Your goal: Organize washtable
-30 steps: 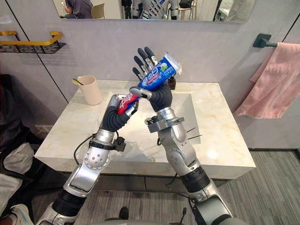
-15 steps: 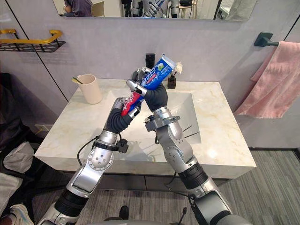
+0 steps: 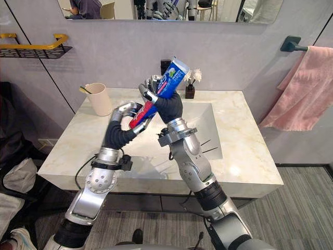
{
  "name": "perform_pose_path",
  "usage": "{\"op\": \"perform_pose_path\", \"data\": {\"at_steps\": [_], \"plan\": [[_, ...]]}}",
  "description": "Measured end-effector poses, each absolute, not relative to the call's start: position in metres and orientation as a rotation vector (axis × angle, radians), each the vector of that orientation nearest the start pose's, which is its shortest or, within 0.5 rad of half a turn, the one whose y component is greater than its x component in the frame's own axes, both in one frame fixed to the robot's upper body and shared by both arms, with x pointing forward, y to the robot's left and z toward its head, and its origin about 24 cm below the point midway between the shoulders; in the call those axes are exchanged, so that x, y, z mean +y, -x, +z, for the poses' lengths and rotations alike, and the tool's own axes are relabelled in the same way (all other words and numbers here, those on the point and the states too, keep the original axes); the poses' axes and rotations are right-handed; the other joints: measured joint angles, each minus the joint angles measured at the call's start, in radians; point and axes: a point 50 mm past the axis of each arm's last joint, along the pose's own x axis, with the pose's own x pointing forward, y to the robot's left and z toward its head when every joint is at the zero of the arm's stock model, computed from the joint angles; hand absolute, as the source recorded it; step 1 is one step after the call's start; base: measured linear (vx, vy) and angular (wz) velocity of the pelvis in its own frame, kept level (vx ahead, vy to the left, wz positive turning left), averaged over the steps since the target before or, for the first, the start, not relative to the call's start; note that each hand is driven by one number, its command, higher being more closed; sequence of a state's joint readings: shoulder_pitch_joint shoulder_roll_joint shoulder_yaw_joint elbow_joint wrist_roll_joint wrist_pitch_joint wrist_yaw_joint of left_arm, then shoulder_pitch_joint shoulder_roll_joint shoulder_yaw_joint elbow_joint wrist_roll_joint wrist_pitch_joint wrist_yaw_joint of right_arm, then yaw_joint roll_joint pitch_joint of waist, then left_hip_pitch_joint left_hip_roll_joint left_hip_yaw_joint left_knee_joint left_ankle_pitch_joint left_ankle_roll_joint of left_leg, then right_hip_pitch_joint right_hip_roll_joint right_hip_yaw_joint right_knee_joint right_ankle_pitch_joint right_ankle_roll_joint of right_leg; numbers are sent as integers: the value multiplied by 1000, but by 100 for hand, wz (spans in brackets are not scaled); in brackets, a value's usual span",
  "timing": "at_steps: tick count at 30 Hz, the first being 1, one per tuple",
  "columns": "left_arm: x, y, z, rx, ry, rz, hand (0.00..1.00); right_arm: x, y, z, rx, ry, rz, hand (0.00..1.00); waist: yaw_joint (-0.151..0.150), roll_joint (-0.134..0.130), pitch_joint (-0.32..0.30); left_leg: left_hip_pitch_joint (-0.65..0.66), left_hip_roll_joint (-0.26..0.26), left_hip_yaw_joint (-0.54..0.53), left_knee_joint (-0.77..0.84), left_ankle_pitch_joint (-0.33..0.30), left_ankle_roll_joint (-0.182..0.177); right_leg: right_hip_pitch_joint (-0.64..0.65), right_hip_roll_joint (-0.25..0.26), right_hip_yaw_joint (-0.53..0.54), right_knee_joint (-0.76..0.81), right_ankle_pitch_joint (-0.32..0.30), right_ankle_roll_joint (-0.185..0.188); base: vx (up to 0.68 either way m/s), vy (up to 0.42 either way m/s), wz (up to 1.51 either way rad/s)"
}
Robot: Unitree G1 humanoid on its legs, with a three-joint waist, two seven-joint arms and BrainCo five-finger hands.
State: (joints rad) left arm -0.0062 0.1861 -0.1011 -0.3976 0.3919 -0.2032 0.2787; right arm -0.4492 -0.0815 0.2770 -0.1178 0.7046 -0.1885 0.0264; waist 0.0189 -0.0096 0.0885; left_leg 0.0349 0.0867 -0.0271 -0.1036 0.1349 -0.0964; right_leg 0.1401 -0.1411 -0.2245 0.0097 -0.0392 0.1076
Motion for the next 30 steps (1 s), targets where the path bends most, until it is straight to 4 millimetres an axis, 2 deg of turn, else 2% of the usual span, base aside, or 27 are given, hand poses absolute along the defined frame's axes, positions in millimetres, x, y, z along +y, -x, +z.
{"op": "perform_pose_path", "data": {"at_steps": [1, 2, 4, 6, 8, 11, 13, 14, 16, 17, 19, 22, 25, 30], "plan": [[178, -223, 156, -671, -460, 328, 0, -96, -290, 194, -599, -615, 426, 100, 5, 0, 0, 0, -1, -3, 0, 0, 0, 4, 0, -5, -3, 0, 0, -5, -7, 10], [194, -219, 156, -660, -470, 419, 0, -111, -291, 194, -618, -617, 365, 100, 6, 0, 0, 0, -1, -5, 0, 0, 0, 7, 0, -8, -6, 0, 0, -6, -11, 12], [237, -202, 154, -614, -490, 644, 0, -157, -289, 190, -675, -612, 162, 100, 13, 1, 1, -2, -4, -14, 0, -1, 0, 14, -1, -20, -14, -1, 1, -7, -16, 12], [255, -189, 146, -562, -493, 731, 0, -185, -284, 186, -707, -591, 42, 100, 24, 1, 1, -5, -4, -15, 0, -1, 0, 13, 0, -22, -16, -1, 0, -1, -9, 3], [270, -174, 128, -464, -446, 815, 0, -196, -280, 183, -711, -577, -8, 100, 25, 2, 1, -6, -3, -17, 0, -1, 0, 13, 0, -24, -18, -1, 0, 0, 0, 0], [280, -168, 95, -315, -324, 874, 0, -200, -271, 184, -731, -548, -28, 100, 26, 4, 1, -9, -3, -22, 0, -1, -1, 13, 1, -29, -19, -1, 0, 0, -21, 4], [287, -157, 53, -130, -189, 936, 0, -203, -268, 184, -741, -517, -52, 100, 27, 3, 1, -14, -4, -28, 0, -1, -1, 13, 0, -37, -19, -1, 0, -1, -22, 8], [288, -152, 40, -75, -160, 945, 0, -205, -267, 184, -743, -503, -62, 100, 28, 3, 1, -15, -5, -30, 0, -1, -1, 13, 0, -40, -19, -1, 0, -5, -17, 12], [286, -133, -5, 135, -65, 947, 0, -210, -265, 184, -750, -456, -102, 100, 30, 3, 1, -23, -7, -45, 0, 0, -1, 13, 0, -52, -19, -3, 2, -7, -19, 16], [284, -127, -17, 189, -42, 944, 0, -212, -265, 183, -749, -449, -114, 100, 33, 2, 1, -23, -8, -48, 0, 0, -1, 14, 0, -53, -18, -4, 2, -8, -20, 12], [275, -110, -51, 369, 1, 914, 0, -216, -263, 182, -744, -407, -152, 100, 51, 2, 1, -25, -9, -54, 0, 0, -1, 14, -1, -60, -16, -7, 4, -10, -18, 8], [263, -96, -81, 529, 38, 840, 0, -217, -263, 182, -743, -312, -178, 100, 52, -2, 2, -43, -17, -83, 0, 2, -3, 14, -5, -93, -12, -19, 9, -24, -18, 32], [247, -84, -100, 649, 41, 733, 0, -218, -269, 179, -713, -241, -188, 100, 58, -12, 0, -58, -23, -103, 0, 4, -5, 13, -7, -114, -12, -22, 11, -1, -13, 22], [221, -75, -121, 784, 20, 525, 0, -216, -288, 189, -704, -150, -188, 100, 82, -25, 3, -77, -24, -136, 0, 8, -6, 11, -3, -137, -15, -21, 11, 19, -28, 16]]}}
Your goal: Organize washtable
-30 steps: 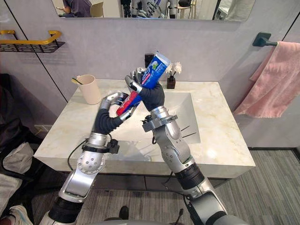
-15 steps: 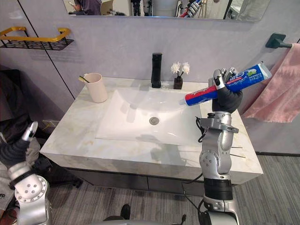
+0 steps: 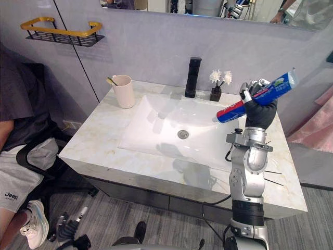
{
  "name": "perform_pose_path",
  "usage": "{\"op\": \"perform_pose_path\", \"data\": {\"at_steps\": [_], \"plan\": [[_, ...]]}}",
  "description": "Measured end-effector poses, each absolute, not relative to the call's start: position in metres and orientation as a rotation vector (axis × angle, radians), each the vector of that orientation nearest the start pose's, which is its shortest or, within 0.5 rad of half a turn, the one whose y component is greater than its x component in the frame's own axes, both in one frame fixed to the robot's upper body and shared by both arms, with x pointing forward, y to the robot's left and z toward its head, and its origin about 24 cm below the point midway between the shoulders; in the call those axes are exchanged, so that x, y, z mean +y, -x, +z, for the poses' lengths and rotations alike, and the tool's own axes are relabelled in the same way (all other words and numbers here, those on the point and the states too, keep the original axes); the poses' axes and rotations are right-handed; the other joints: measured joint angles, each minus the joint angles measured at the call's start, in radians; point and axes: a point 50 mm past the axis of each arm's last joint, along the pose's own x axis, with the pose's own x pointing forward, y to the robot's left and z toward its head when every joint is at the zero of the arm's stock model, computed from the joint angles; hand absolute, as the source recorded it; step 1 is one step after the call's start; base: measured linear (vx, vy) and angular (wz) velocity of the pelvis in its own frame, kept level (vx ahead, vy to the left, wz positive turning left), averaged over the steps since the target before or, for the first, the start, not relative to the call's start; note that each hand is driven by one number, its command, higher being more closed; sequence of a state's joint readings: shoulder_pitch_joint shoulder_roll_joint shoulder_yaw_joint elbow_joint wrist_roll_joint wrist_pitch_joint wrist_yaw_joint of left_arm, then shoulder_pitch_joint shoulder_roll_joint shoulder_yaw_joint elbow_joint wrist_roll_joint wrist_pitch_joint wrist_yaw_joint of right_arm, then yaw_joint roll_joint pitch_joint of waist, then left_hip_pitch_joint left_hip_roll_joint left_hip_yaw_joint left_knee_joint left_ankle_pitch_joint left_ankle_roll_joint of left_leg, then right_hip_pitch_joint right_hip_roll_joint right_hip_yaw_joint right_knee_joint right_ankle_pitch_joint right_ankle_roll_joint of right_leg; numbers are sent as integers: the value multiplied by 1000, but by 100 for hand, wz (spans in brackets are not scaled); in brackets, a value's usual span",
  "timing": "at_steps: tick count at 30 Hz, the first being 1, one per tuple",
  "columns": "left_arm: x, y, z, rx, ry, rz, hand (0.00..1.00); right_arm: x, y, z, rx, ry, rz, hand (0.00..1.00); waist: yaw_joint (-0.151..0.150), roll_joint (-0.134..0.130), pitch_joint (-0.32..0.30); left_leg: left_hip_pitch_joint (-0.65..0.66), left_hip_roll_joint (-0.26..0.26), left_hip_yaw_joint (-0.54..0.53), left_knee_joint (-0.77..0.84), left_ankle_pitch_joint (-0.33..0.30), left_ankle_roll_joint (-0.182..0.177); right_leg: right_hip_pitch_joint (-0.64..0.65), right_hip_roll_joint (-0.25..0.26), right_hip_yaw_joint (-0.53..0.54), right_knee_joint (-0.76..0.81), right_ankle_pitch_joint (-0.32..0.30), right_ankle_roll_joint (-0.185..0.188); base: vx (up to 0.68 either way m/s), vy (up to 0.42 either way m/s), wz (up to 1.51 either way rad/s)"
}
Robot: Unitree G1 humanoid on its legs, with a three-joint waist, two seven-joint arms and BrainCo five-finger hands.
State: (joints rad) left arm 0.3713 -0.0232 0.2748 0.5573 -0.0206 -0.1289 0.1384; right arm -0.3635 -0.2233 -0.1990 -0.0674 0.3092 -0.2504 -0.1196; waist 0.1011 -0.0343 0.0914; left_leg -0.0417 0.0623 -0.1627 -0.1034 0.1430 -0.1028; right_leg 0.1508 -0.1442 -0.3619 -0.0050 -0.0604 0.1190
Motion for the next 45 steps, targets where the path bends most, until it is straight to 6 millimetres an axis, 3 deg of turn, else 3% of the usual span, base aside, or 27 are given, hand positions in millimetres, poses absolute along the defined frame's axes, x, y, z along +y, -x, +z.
{"op": "perform_pose_path", "data": {"at_steps": [3, 10, 11, 16, 23, 31, 45], "plan": [[211, -75, -127, 823, -15, 425, 0, -214, -306, 214, -747, -83, -188, 100, 27, -2, 1, -19, 1, -25, 0, 3, -4, -1, 7, -26, -6, -1, -1, 14, -48, 23], [214, -68, -131, 863, -52, 385, 0, -203, -338, 281, -863, -62, -226, 100, 107, -9, 12, -75, -7, -87, 6, 17, -5, -12, 19, -85, -25, -2, -1, 28, -43, 25], [213, -68, -131, 863, -52, 384, 0, -203, -338, 284, -868, -63, -229, 100, 110, -9, 13, -77, -7, -87, 6, 17, -5, -14, 19, -85, -25, -2, -1, 12, -22, 16], [214, -73, -130, 848, -68, 361, 0, -190, -344, 338, -972, -69, -246, 100, 165, -12, 71, -118, -11, -115, 7, 23, -5, -35, 23, -112, -25, -3, -1, -4, -10, 15], [214, -89, -127, 801, -66, 353, 0, -172, -353, 375, -988, -16, -222, 100, 219, -22, 132, -187, -16, -168, 8, 37, -10, -70, 23, -169, -33, -4, 1, 11, 3, 22], [212, -96, -127, 785, -82, 320, 0, -157, -361, 384, -957, 36, -186, 100, 258, -27, 177, -210, -30, -199, 8, 45, -12, -68, 22, -215, -36, -16, 15, 19, 10, 17], [211, -94, -130, 807, -91, 294, 0, -175, -371, 374, -882, 81, -309, 100, 267, -29, 190, -252, -57, -269, 8, 49, -15, -70, 21, -298, -34, -38, 28, 4, 18, 17]]}}
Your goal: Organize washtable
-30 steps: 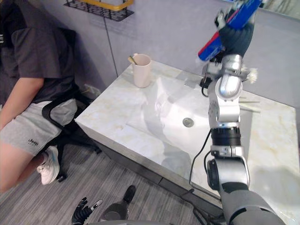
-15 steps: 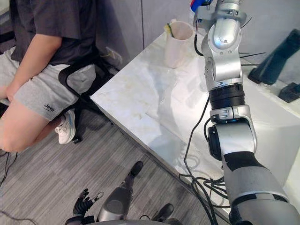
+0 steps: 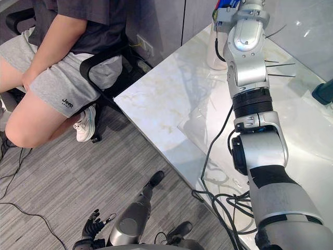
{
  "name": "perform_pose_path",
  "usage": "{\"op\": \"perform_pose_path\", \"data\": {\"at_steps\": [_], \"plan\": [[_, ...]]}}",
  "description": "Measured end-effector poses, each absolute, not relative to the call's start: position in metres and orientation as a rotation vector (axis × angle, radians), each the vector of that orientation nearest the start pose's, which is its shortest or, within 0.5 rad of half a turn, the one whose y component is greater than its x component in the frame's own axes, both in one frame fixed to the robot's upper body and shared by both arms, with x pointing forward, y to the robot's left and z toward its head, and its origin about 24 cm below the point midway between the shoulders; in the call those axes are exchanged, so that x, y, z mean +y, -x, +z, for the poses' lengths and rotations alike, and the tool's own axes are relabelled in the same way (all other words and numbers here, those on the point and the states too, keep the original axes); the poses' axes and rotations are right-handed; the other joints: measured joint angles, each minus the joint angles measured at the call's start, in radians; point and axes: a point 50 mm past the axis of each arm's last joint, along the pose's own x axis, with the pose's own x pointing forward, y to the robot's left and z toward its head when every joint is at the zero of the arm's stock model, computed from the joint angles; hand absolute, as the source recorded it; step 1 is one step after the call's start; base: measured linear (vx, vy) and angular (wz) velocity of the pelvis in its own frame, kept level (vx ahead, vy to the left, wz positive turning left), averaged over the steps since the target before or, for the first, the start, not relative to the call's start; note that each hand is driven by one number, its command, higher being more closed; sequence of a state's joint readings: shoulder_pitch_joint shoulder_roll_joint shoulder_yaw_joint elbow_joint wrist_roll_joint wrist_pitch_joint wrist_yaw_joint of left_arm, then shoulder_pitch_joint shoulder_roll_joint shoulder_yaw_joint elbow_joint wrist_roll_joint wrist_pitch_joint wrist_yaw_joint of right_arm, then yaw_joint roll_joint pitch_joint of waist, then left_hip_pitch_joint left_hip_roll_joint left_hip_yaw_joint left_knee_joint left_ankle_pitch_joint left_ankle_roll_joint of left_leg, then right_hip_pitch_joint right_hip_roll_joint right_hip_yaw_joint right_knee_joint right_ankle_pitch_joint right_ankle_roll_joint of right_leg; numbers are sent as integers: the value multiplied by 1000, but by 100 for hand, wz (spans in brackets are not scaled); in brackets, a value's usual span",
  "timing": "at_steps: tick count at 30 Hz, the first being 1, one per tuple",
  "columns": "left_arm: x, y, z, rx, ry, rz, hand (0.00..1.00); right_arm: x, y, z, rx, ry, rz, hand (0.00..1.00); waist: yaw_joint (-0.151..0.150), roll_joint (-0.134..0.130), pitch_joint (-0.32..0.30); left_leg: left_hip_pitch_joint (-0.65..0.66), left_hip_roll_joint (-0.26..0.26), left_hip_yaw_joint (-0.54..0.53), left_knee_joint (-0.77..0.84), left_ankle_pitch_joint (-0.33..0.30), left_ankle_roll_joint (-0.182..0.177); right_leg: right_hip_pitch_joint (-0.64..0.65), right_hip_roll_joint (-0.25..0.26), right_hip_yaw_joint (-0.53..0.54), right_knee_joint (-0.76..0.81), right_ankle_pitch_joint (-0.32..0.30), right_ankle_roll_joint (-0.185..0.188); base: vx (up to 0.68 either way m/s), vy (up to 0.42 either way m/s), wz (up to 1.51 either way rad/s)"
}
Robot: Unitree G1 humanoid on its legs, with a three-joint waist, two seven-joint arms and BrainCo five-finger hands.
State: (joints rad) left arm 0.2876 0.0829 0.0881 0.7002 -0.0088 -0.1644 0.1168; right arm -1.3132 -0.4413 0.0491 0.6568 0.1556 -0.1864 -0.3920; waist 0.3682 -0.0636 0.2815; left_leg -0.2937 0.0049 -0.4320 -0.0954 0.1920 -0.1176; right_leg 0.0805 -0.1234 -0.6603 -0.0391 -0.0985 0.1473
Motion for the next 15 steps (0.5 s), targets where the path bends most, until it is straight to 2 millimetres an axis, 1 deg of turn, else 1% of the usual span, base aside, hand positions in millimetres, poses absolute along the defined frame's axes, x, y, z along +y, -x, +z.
{"op": "perform_pose_path", "data": {"at_steps": [3, 4, 9, 15], "plan": [[209, -95, -130, 806, -95, 284, 0, -175, -371, 374, -881, 79, -312, 100, -5, 2, 3, 1, 0, 1, 0, 0, 0, -1, -1, 1, 0, 0, 0, -12, 17, -2], [209, -95, -130, 805, -96, 282, 0, -176, -371, 373, -877, 79, -313, 0, -7, 3, 7, 4, 1, 1, 0, 0, 0, 1, -2, 2, 1, 0, 0, -24, 27, -4], [209, -96, -130, 802, -108, 266, 0, -176, -372, 373, -874, 74, -312, 0, -12, 4, 19, 9, 3, 9, 0, 0, 0, 4, -2, 3, 2, 0, 0, -28, 27, -2], [210, -96, -130, 808, -120, 254, 0, -176, -372, 373, -872, 68, -311, 0, -25, 4, 19, 12, 4, 12, 0, 0, 0, 5, -2, 6, 2, 0, 0, -8, 9, -1]]}}
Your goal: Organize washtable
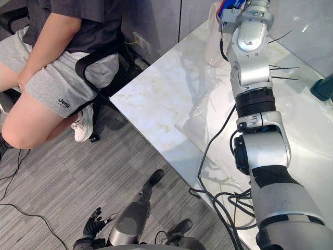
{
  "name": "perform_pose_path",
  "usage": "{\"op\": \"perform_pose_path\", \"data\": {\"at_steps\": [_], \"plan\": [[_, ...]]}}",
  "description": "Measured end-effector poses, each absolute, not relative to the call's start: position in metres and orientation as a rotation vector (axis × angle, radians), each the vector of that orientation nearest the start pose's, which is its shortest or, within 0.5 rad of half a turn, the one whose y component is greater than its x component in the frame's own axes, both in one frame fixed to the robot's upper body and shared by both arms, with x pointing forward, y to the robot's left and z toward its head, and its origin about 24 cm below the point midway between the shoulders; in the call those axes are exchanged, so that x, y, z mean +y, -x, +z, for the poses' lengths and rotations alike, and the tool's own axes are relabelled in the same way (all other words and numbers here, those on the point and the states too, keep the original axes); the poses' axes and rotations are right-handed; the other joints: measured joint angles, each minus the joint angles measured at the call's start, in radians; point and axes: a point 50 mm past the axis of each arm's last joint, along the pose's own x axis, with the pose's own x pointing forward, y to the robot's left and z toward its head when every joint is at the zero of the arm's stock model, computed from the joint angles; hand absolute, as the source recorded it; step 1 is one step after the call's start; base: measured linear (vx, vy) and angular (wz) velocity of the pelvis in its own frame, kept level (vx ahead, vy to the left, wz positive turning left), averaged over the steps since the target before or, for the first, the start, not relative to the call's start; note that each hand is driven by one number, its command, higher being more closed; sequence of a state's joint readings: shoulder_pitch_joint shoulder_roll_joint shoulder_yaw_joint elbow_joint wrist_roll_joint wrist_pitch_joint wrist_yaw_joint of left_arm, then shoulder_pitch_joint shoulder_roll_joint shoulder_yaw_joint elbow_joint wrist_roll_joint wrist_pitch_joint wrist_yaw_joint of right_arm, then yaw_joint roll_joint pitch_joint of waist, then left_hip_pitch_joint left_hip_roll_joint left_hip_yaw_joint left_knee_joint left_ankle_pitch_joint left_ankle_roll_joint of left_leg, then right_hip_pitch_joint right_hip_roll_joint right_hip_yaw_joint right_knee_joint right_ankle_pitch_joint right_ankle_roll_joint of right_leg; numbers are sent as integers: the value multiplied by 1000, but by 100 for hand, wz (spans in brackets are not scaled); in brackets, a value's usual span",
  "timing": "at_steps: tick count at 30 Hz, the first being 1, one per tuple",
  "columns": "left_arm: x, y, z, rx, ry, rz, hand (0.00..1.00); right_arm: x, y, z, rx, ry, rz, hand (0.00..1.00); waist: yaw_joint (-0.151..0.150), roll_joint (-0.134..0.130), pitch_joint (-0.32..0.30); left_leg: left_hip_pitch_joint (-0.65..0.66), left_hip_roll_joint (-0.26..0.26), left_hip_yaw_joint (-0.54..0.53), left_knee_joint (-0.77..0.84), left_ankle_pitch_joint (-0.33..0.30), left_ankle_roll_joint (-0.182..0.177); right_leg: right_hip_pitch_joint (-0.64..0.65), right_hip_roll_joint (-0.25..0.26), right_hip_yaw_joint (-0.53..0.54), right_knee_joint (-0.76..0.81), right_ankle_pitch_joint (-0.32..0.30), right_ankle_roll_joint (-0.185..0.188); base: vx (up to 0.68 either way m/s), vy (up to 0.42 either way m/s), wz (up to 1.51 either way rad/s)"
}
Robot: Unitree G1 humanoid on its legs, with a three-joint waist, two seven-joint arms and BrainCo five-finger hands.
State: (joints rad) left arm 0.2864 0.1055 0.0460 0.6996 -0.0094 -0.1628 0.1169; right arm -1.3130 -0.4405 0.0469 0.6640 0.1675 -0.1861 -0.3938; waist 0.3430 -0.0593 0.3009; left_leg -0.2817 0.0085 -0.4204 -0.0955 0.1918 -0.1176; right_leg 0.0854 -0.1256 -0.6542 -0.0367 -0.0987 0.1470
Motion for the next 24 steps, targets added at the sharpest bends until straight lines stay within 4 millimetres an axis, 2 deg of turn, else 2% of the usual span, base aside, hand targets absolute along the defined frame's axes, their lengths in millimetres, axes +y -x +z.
{"op": "perform_pose_path", "data": {"at_steps": [12, 17, 21, 22, 24], "plan": [[210, -94, -131, 818, -122, 252, 0, -184, -371, 372, -870, 34, -331, 0, -7, 0, 0, 47, 5, 13, -1, -1, 0, 32, -2, 16, 8, -2, -3, -38, 23, -3], [211, -92, -132, 830, -124, 253, 0, -182, -367, 376, -892, 14, -318, 0, -25, -2, -2, 56, 8, 15, -1, -1, 0, 33, -2, 26, 15, -4, -6, -42, 28, -2], [212, -91, -133, 848, -127, 254, 0, -178, -346, 391, -1017, 2, -288, 0, -43, -4, -6, 73, 9, 39, 0, -1, 0, 41, -11, 44, 16, -4, -6, -20, 30, -13], [213, -90, -134, 854, -129, 257, 0, -179, -334, 397, -1078, 19, -287, 0, -58, -5, -7, 84, 7, 44, 0, -2, 2, 50, -14, 49, 16, -4, -5, -25, 38, -16], [215, -89, -134, 861, -134, 259, 0, -193, -316, 399, -1157, 78, -325, 0, -70, -12, -41, 86, 7, 56, 0, -3, 3, 48, -17, 58, 15, -2, -3, -22, 30, -12]]}}
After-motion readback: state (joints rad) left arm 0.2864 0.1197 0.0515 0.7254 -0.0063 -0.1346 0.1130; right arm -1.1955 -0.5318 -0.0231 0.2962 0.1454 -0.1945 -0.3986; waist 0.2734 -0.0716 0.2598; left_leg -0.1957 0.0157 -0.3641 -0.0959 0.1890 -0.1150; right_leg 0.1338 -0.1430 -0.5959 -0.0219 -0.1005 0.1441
